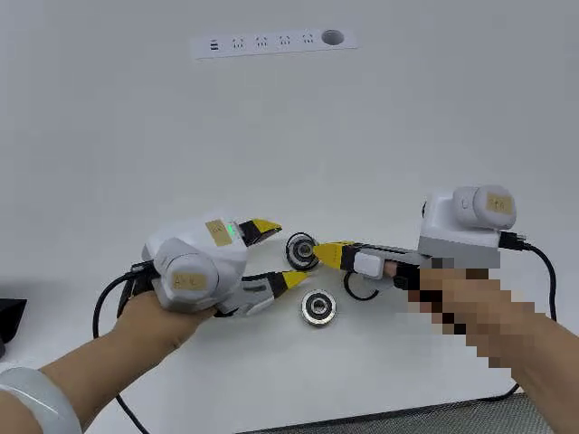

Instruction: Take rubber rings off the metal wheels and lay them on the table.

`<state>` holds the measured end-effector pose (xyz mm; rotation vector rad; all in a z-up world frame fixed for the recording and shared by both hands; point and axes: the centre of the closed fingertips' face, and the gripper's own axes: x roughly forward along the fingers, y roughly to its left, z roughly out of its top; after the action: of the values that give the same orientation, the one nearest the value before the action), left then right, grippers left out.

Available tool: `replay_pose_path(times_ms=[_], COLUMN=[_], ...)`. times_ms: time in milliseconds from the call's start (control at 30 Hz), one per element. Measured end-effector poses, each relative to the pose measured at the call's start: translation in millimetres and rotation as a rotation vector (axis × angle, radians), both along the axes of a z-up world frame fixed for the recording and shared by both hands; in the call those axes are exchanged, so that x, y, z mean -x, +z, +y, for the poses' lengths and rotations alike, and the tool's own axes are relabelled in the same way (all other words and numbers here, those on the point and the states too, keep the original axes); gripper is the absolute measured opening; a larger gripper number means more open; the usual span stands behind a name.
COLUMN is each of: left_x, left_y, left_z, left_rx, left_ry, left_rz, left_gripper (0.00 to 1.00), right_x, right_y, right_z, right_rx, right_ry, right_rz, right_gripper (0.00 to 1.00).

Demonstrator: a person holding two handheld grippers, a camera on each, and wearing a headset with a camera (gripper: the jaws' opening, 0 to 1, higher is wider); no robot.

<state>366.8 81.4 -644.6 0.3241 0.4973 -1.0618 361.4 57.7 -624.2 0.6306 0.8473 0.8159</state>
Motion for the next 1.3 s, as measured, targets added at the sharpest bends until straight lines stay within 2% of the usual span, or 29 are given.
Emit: replay_pose_path(times_ms=[133, 300, 500, 833, 967, 1100, 1300], left_x=[1.1, 2.4, 4.1, 5.0, 5.0, 5.0, 5.2], left_y=[-0.2, 0.0, -0.9, -0.7, -0.9, -0.4, -0.1], left_z=[2.7, 6.3, 8.8, 8.0, 7.9, 8.1, 8.0], left_rx=[0.005, 0.013, 0.013, 0.013, 0.011, 0.01, 0.004], left_ry=[0.011, 0.02, 0.025, 0.023, 0.021, 0.021, 0.018], left_rz=[0.008, 0.014, 0.021, 0.024, 0.024, 0.024, 0.023], left_gripper=[0.47, 0.47, 0.46, 0.44, 0.44, 0.44, 0.43], right_x=[3.2, 10.8, 22.1, 28.6, 31.6, 33.1, 40.1], right_y=[4.1, 8.8, -2.6, -21.7, -28.0, -30.3, -33.4], right_z=[-4.0, -19.2, -49.1, -74.3, -77.7, -78.6, -76.5], right_rx=[-0.015, -0.016, 0.008, 0.054, 0.089, 0.116, 0.187], right_ry=[-0.015, -0.059, -0.109, -0.157, -0.143, -0.124, -0.056], right_rz=[-0.002, -0.001, 0.039, 0.085, 0.095, 0.086, 0.059], right_gripper=[0.02, 0.02, 0.02, 0.02, 0.02, 0.05, 0.08])
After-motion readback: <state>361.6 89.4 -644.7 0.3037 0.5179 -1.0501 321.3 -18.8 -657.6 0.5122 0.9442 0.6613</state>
